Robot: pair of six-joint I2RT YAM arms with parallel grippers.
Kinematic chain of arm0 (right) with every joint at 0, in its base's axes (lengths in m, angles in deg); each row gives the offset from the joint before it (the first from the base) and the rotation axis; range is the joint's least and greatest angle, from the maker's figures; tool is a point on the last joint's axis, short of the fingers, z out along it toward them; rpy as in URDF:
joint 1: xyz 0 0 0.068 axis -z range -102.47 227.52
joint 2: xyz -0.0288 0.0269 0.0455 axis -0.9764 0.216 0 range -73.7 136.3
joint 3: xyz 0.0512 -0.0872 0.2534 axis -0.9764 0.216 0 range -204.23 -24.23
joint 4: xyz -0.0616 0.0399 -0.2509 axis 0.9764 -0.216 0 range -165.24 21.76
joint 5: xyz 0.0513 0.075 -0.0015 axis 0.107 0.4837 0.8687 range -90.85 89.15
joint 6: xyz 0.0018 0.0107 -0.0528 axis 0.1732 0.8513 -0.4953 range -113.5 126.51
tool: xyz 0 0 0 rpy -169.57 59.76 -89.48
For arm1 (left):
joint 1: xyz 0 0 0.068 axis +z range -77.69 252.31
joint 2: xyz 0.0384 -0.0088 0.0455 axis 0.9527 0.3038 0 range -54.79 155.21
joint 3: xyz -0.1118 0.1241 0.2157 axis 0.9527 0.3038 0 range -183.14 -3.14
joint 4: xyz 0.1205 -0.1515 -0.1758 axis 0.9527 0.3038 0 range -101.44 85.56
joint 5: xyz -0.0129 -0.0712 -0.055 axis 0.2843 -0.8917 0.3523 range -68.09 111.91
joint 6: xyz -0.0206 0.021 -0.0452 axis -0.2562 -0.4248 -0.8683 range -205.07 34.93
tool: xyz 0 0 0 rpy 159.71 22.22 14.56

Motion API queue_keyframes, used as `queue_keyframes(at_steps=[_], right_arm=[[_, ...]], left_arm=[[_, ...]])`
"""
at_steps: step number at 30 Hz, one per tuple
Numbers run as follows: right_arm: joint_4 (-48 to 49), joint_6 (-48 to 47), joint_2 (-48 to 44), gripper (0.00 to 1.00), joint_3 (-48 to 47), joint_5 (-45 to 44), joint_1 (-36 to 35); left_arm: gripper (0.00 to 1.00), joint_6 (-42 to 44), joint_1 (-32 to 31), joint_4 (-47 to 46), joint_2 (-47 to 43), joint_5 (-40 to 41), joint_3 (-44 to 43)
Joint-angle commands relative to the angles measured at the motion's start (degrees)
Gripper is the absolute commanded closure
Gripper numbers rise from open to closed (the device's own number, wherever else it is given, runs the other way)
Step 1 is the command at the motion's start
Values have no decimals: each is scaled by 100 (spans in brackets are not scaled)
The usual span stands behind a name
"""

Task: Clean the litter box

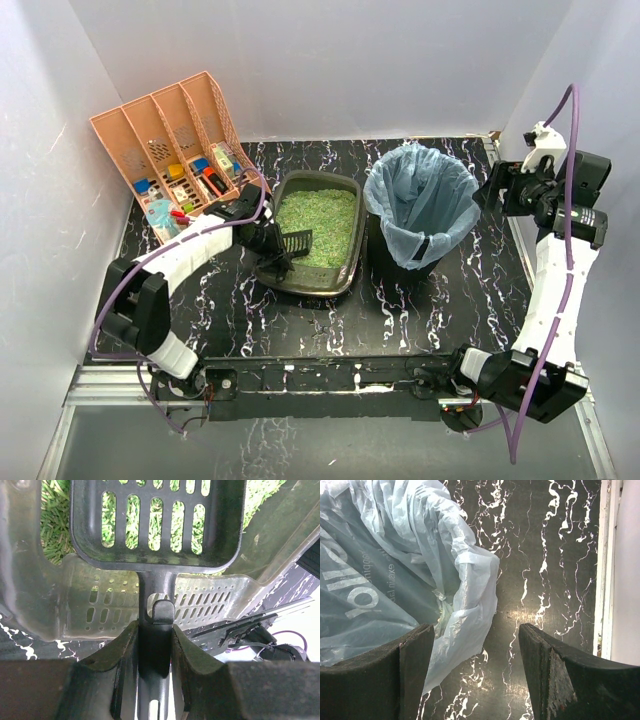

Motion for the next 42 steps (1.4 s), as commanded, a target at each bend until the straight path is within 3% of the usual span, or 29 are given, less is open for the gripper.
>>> queue_keyframes(at_steps=[1,17,33,42], right_arm=[[445,-2,-190,26,88,-10,-23],[481,35,-333,25,173,201,-22],[533,67,-344,25,184,336,-17],[569,86,-330,25,193,414,-21]], left_arm=[[100,-40,102,339,-379,-156,20],[100,394,249,292,392,136,-326],[100,910,507,394,1559,407,-1337],[100,1658,442,528,2216,813,-2303]])
